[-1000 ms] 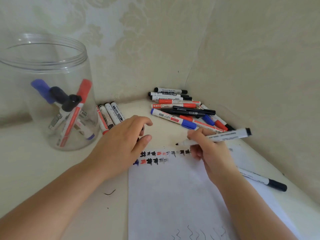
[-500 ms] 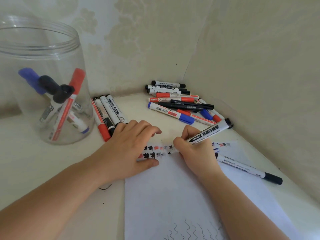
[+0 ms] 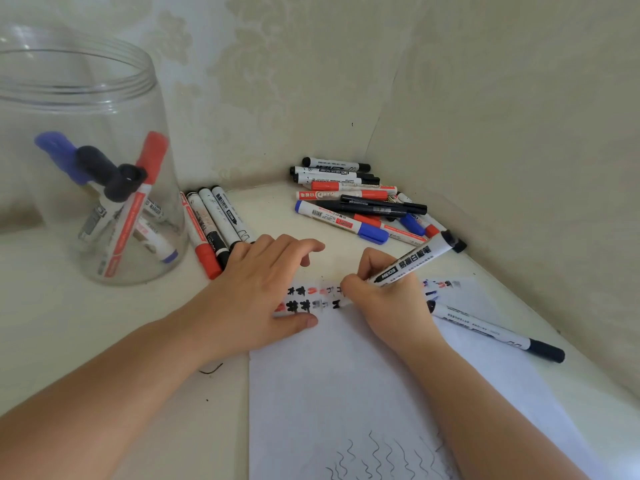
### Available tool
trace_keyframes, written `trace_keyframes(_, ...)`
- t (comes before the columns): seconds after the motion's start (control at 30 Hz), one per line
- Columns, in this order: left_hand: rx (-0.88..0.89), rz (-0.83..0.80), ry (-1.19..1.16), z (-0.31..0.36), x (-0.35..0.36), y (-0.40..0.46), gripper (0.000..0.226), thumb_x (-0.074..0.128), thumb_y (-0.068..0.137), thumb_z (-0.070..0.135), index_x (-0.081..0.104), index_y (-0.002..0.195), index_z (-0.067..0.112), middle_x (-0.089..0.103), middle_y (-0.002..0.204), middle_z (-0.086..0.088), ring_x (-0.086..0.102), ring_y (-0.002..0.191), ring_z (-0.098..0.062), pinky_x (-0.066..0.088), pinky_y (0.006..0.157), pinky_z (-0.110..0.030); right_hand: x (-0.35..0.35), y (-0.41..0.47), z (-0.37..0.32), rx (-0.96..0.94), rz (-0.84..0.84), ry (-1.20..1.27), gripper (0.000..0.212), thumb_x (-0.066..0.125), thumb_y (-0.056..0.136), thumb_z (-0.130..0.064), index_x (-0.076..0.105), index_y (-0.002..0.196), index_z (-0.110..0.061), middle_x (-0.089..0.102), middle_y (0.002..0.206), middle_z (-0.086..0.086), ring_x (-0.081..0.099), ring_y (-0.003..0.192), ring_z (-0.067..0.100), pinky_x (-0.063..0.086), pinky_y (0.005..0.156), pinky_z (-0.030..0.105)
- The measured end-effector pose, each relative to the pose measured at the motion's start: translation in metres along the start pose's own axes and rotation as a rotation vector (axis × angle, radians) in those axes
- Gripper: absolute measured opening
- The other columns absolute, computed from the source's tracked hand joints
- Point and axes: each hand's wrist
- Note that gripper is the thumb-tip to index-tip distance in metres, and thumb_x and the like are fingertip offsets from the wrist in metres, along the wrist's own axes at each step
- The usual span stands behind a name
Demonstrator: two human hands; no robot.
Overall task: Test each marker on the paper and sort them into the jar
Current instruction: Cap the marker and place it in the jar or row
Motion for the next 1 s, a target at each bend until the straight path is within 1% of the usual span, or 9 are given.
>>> trace_keyframes(0.1,-0.006,0.003,-0.004,0.0,-0.001,0.0,0.074,0.064,0.073,0.049,0.027,0.134,0.028,0.038,0.11,0.015,0.034,0.102,-0.007,0.021,0.089,-0.026,-0.001,0.001,-0.001,0.002,0.045,0.01,0.03,0.058,0.072,-0.004,0.035,0.054,-0.013,0.03,0.049,-0.004,0.026,0.045,0.007,0.023,0.04,0.013)
trace_keyframes(0.23,-0.006,0.01,0.001,0.0,-0.001,0.0,0.074,0.063,0.073,0.05,0.027,0.134,0.027,0.038,0.112,0.014,0.034,0.102,-0.008,0.022,0.089,-0.027,-0.002,0.0,-0.001,0.009,0.006,0.004,0.026,0.059,0.072,-0.006,0.038,0.055,-0.009,0.035,0.05,-0.003,0.029,0.046,0.006,0.025,0.04,0.013)
trace_keyframes(0.47,0.016,0.023,0.026,0.0,-0.002,-0.001,0.074,0.064,0.073,0.048,0.029,0.134,0.024,0.042,0.116,0.01,0.036,0.102,-0.011,0.026,0.089,-0.031,-0.003,0.002,-0.002,0.047,-0.012,0.015,0.03,0.057,0.073,-0.005,0.036,0.053,-0.015,0.032,0.048,-0.005,0.028,0.045,0.006,0.025,0.04,0.012)
trace_keyframes(0.6,0.022,0.072,-0.006,-0.001,-0.001,-0.002,0.046,0.051,0.089,0.017,0.034,0.131,0.019,0.047,0.119,0.006,0.038,0.098,-0.01,0.028,0.087,-0.03,-0.012,0.004,0.001,0.15,0.036,0.23,0.035,0.057,0.078,-0.006,0.041,0.051,-0.021,0.038,0.043,-0.01,0.032,0.043,0.006,0.029,0.045,0.017)
trace_keyframes(0.7,-0.008,0.113,-0.095,-0.002,0.0,-0.001,0.051,0.046,0.088,-0.003,0.033,0.13,0.023,0.048,0.121,0.009,0.039,0.097,-0.005,0.029,0.086,-0.018,-0.016,0.005,-0.003,0.174,0.084,0.424,0.026,0.066,0.079,-0.015,0.052,0.06,-0.024,0.052,0.048,-0.01,0.04,0.053,0.013,0.032,0.053,0.025)
trace_keyframes(0.77,-0.031,0.123,-0.181,-0.002,0.0,0.0,0.055,0.048,0.089,0.0,0.026,0.129,0.032,0.047,0.124,0.017,0.044,0.102,-0.001,0.034,0.084,-0.009,-0.017,0.003,-0.008,0.125,0.042,0.441,0.02,0.075,0.07,-0.024,0.056,0.065,-0.021,0.055,0.051,-0.007,0.042,0.052,0.012,0.033,0.051,0.023)
trace_keyframes(0.83,-0.039,0.122,-0.265,-0.002,0.0,0.001,0.057,0.052,0.089,0.008,0.022,0.126,0.039,0.047,0.122,0.027,0.048,0.101,0.008,0.039,0.079,-0.005,-0.016,0.0,-0.014,0.054,-0.072,0.49,0.017,0.077,0.066,-0.023,0.06,0.065,-0.021,0.053,0.051,-0.008,0.042,0.046,0.007,0.034,0.046,0.017)
trace_keyframes(0.93,-0.055,0.123,-0.278,-0.003,0.0,0.001,0.06,0.061,0.085,0.014,0.022,0.123,0.041,0.045,0.111,0.037,0.051,0.1,0.007,0.041,0.081,-0.012,-0.015,-0.004,-0.018,-0.014,-0.228,0.56,0.009,0.075,0.069,-0.021,0.066,0.07,-0.021,0.053,0.058,-0.003,0.044,0.051,0.008,0.037,0.049,0.018)
trace_keyframes(1.0,-0.067,0.127,-0.291,-0.004,0.0,0.001,0.062,0.064,0.083,0.013,0.024,0.12,0.041,0.045,0.105,0.04,0.05,0.102,0.006,0.039,0.083,-0.013,-0.014,-0.006,-0.02,-0.018,-0.234,0.618,0.008,0.065,0.076,-0.02,0.065,0.069,-0.017,0.052,0.06,-0.001,0.043,0.053,0.012,0.037,0.05,0.019)
Point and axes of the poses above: each hand's wrist, its own y-axis towards the middle knuckle, its own x-axis out of the palm, z = x × y
